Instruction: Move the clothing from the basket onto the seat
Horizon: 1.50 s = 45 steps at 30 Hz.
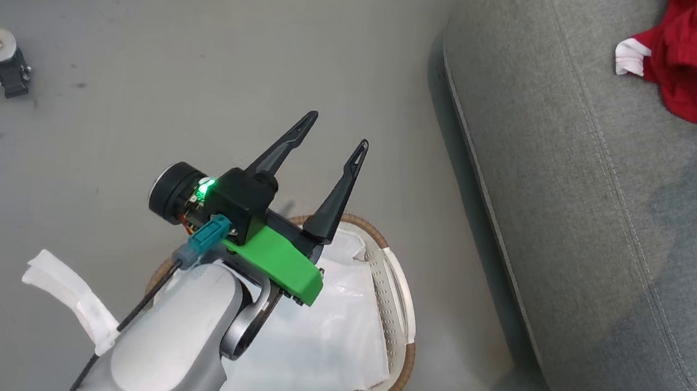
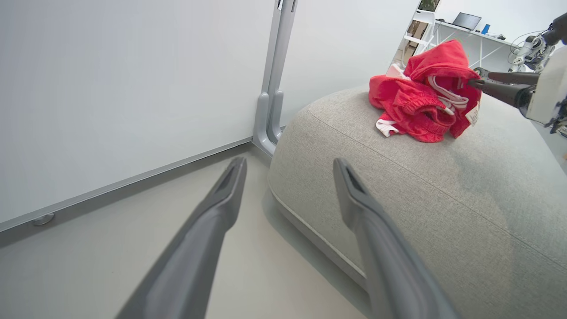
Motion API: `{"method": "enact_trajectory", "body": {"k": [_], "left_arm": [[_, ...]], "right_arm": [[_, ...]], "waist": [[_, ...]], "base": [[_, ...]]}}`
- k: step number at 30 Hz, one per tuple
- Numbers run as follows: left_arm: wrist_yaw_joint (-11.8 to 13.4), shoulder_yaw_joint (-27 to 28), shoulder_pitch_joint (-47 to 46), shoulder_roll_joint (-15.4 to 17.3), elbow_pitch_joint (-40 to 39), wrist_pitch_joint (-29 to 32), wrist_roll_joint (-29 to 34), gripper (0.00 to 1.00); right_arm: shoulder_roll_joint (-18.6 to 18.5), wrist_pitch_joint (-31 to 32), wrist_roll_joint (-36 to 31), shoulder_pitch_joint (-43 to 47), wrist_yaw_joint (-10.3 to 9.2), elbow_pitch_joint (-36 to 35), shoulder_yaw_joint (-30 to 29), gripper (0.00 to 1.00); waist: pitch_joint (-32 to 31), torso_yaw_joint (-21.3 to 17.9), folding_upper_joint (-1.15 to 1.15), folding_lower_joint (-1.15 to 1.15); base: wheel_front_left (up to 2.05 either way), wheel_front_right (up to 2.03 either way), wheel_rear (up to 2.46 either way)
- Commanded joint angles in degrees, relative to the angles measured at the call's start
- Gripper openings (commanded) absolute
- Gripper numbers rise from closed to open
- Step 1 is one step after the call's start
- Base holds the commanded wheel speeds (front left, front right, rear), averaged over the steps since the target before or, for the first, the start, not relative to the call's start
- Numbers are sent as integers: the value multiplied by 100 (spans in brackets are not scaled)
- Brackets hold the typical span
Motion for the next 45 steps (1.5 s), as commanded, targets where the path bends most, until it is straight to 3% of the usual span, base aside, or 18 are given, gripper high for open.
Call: {"method": "enact_trajectory", "body": {"k": [1, 10, 18, 23, 29, 31, 36, 45], "left_arm": [[30, 94, 167, -26, -9, -2, -46, 100], [100, 661, 672, -156, 107, -2, -138, 100], [176, 1341, 1150, -177, 74, -2, -88, 100], [188, 1752, 1494, -189, 8, -2, -18, 100], [200, 2242, 1969, -201, -161, -1, 68, 100], [236, 2458, 2235, -209, -258, -2, 65, 100], [204, 2566, 2603, -221, -326, -2, -3, 100], [243, 2453, 2977, -223, -436, -2, -71, 100]], "right_arm": [[-21, -27, 71, 147, -8, -52, 83, 100], [156, -27, 374, 336, -8, -427, 668, 100], [756, -27, 741, 825, -8, -936, 1083, 100], [1122, -27, 1090, 1438, -7, -1381, 1368, 100], [1301, -27, 1533, 2355, -7, -2125, 1715, 100], [1319, -27, 1955, 2806, -8, -2423, 1943, 100], [1314, -27, 2380, 3482, -8, -2834, 2049, 100], [1314, -27, 2574, 4423, -7, -3336, 2138, 100]], "waist": [[-486, 178, 0, 0], [-1325, 655, 0, 0], [-1826, 1101, 0, 0], [-2055, 1348, 0, 0], [-2252, 1543, 0, 0], [-2326, 1609, 0, 0], [-2441, 1720, 0, 0], [-2594, 1817, 0, 0]], "base": [[0, 0, 0], [0, 0, 0], [0, 0, 0], [0, 0, 0], [0, 0, 0], [0, 0, 0], [0, 0, 0], [0, 0, 0]]}}
